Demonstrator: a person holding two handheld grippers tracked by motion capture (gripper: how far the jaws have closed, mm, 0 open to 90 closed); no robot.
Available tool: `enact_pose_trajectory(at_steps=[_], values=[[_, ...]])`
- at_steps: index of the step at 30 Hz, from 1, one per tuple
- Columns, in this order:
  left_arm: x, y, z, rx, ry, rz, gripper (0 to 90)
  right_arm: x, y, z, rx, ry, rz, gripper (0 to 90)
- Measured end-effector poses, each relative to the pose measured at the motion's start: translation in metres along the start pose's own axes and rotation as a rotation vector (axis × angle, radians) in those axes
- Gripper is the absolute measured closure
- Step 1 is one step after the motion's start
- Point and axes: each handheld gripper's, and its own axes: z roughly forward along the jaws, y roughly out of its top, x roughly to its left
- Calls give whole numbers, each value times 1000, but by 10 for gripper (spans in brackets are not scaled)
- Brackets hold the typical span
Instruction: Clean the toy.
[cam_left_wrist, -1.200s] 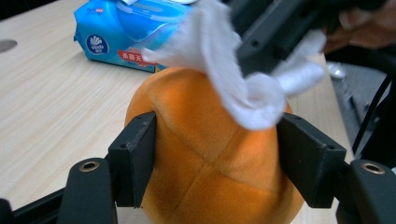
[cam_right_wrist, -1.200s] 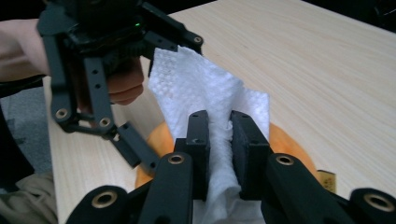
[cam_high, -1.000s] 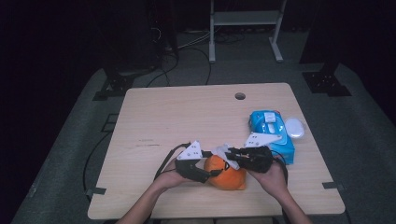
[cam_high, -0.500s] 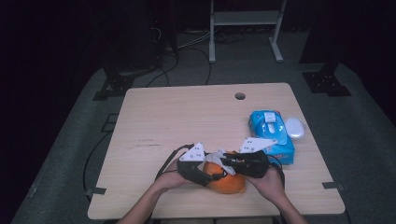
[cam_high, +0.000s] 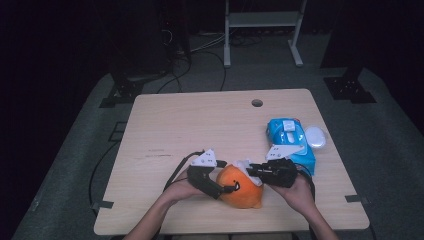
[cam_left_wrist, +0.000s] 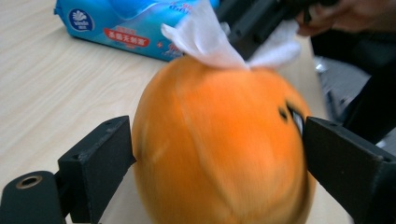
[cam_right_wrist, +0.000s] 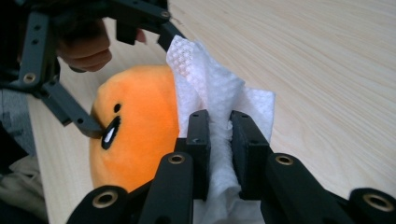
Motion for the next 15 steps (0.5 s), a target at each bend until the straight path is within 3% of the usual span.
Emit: enact_pose_trajectory(at_steps=[1,2,5,8,9,11,14,15], values=[[1,1,0,-7,-25,-43,89,5,2,0,2,17,-12,776],[1,1,1,-6,-34,-61,84,7,2,0,2,23,-18,776],[2,-2,5,9,-41,-71,102,13,4,1,7,31,-42,776],[2,-5,4,3,-41,-64,163,14,5,2,14,24,-48,776],[2,-5,4,-5,-36,-55,210,11,4,3,4,29,-30,776],[0,-4,4,-5,-32,-50,215,12,5,2,-17,19,-27,775],[-7,1,7,-3,-16,9,219,21,10,4,-46,24,-53,775],[-7,1,7,-3,-16,9,220,21,10,4,-46,24,-53,775]])
